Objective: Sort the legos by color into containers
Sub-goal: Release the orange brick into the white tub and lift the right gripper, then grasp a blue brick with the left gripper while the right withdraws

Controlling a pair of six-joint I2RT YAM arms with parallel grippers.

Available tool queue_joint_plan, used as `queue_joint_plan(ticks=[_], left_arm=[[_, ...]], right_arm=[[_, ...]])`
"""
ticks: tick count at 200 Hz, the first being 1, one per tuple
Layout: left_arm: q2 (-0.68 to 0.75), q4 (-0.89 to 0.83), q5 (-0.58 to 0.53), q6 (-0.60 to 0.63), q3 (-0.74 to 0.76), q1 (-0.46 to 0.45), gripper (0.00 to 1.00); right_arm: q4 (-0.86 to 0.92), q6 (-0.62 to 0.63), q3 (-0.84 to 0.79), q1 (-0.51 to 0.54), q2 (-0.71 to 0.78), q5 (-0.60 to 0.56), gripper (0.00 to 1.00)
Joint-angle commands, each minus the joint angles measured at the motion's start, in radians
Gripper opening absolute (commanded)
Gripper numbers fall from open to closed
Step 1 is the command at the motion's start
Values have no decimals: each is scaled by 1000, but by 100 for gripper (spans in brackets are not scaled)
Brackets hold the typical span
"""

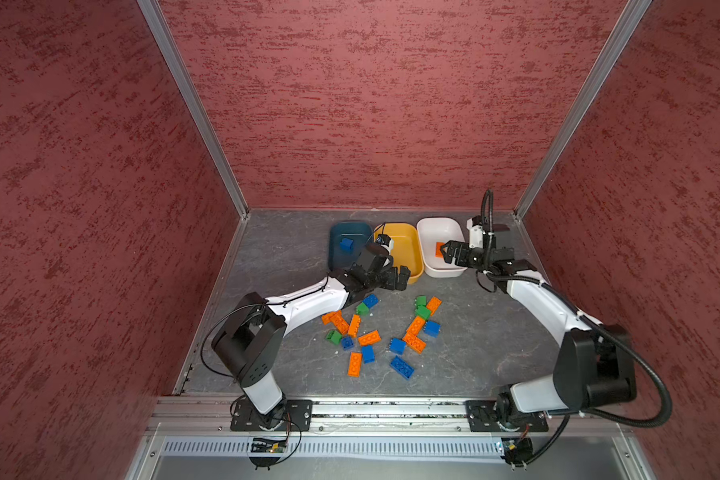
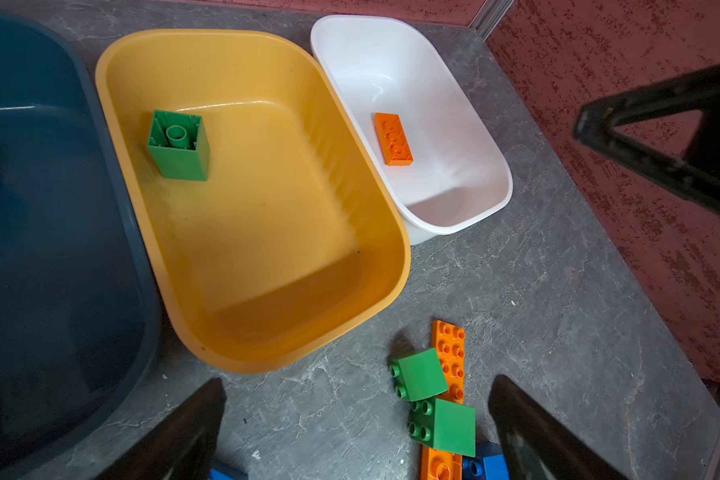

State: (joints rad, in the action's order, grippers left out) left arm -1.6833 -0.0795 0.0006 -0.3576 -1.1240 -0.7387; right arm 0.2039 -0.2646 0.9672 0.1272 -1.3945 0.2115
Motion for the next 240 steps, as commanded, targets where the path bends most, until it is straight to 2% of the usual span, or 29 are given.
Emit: queue_joint_plan(ticks=[1, 28, 69, 92, 100, 109, 153, 169, 204, 240], left_arm=[[-15, -42, -35, 20, -26, -13, 99], [-26, -67, -52, 28, -43, -24, 99], [-26, -101, -72, 26, -54, -31, 99], [-34, -163, -89, 7, -62, -26, 99], [-38, -189, -63, 10, -65, -20, 99], [-42, -223, -35, 17, -67, -17, 100], [-93, -415, -42, -29, -94, -5, 100], [-109, -437, -43, -8, -90, -4, 95], [-173, -503, -67, 80, -109, 17, 71], [-210, -519, -107, 183, -146, 34, 68]], right_arm=[[-79, -49, -92, 3, 101, -51, 99], [-124, -76, -231, 2, 231, -104, 99], [-129, -187, -375, 3, 366, -50, 99], [-194, -261, -431, 8, 370, 101, 99], [-231, -289, -450, 14, 365, 132, 99], [-254, -314, -460, 26, 349, 131, 99], [-309, -317, -382, 69, 226, 85, 99], [-315, -317, -359, 75, 204, 57, 99], [-316, -317, -363, 77, 208, 31, 99], [-289, -330, -382, 79, 234, -3, 99]])
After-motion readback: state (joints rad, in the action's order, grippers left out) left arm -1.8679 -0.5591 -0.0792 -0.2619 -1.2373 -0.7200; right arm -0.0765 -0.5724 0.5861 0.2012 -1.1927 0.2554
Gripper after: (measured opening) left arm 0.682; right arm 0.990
